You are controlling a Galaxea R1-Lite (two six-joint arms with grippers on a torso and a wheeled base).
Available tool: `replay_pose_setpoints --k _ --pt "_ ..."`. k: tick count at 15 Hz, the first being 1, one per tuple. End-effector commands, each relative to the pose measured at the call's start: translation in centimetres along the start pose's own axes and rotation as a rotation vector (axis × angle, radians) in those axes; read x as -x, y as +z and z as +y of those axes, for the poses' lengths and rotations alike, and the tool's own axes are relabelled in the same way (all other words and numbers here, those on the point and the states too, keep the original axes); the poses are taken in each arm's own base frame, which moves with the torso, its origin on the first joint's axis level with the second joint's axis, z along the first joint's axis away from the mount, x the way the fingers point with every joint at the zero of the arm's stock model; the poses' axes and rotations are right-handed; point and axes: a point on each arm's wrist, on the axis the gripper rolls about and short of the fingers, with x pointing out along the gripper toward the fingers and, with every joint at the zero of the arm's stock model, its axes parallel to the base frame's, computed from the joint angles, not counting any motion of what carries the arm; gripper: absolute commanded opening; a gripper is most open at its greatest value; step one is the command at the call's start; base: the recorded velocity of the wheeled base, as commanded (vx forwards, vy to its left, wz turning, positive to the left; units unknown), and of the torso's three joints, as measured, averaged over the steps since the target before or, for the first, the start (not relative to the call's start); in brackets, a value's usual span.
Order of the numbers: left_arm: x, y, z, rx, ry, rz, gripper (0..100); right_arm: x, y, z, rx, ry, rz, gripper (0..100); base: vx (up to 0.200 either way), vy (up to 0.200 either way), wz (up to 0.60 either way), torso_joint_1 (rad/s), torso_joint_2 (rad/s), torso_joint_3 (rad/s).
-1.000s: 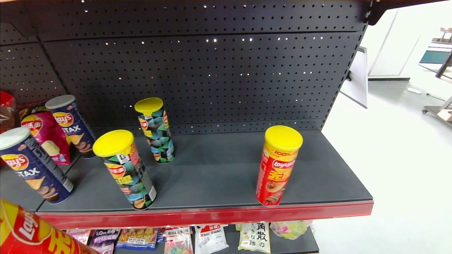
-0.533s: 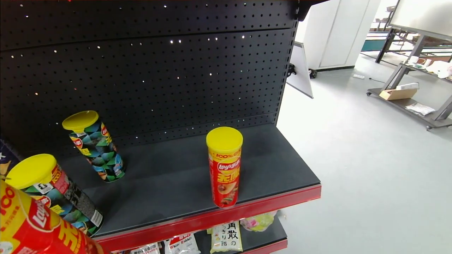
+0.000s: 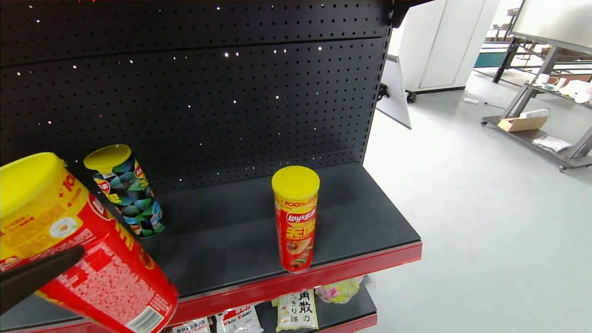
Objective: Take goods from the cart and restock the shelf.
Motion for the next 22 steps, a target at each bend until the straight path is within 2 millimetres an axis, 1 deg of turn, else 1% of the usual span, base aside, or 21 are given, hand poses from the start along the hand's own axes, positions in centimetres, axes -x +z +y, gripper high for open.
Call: replay_pose_setpoints --k 1,5,8,11,12,13,15,16,18,20,22 --pt "-2.9 -0.3 2.0 0.046 -0.001 0.074 0 0.0 0.0 0.0 0.000 0.001 0.001 100 0.000 0.000 0.00 0.000 0.00 0.000" --pt "-5.9 -0.6 3.8 0.056 -0.010 0.098 0 0.0 0.0 0.0 0.000 0.001 0.001 100 0.000 0.000 0.00 0.000 0.00 0.000" --pt "-8.5 -0.8 4.6 0.045 -0.043 0.097 0 0.0 0.0 0.0 0.000 0.001 0.001 100 0.000 0.000 0.00 0.000 0.00 0.000" --pt "-11.1 0.2 5.6 0.024 -0.046 0.077 0 0.0 0.0 0.0 0.000 0.001 0.001 100 0.000 0.000 0.00 0.000 0.00 0.000" --pt "-11.9 0.6 5.6 0.020 -0.060 0.078 0 0.0 0.0 0.0 0.000 0.001 0.001 100 0.000 0.000 0.00 0.000 0.00 0.000" --pt "-12.4 0.6 5.7 0.021 -0.065 0.082 0 0.0 0.0 0.0 0.001 0.001 -0.001 100 0.000 0.000 0.00 0.000 0.00 0.000" --pt "-14.3 1.1 6.1 0.017 -0.080 0.085 0 0.0 0.0 0.0 0.001 0.001 -0.001 100 0.000 0.000 0.00 0.000 0.00 0.000" --pt "-14.9 1.2 6.1 0.014 -0.076 0.087 0 0.0 0.0 0.0 0.000 0.001 0.001 100 0.000 0.000 0.00 0.000 0.00 0.000" --pt "-17.5 1.7 6.5 0.000 -0.042 0.082 0 0.0 0.0 0.0 0.001 0.001 -0.001 100 0.000 0.000 0.00 0.000 0.00 0.000" --pt "-19.2 1.3 6.8 0.001 -0.046 0.090 0 0.0 0.0 0.0 0.000 0.001 0.001 100 0.000 0.000 0.00 0.000 0.00 0.000" --pt "-22.1 0.6 6.5 -0.010 -0.020 0.091 0 0.0 0.0 0.0 0.000 0.001 0.001 100 0.000 0.000 0.00 0.000 0.00 0.000"
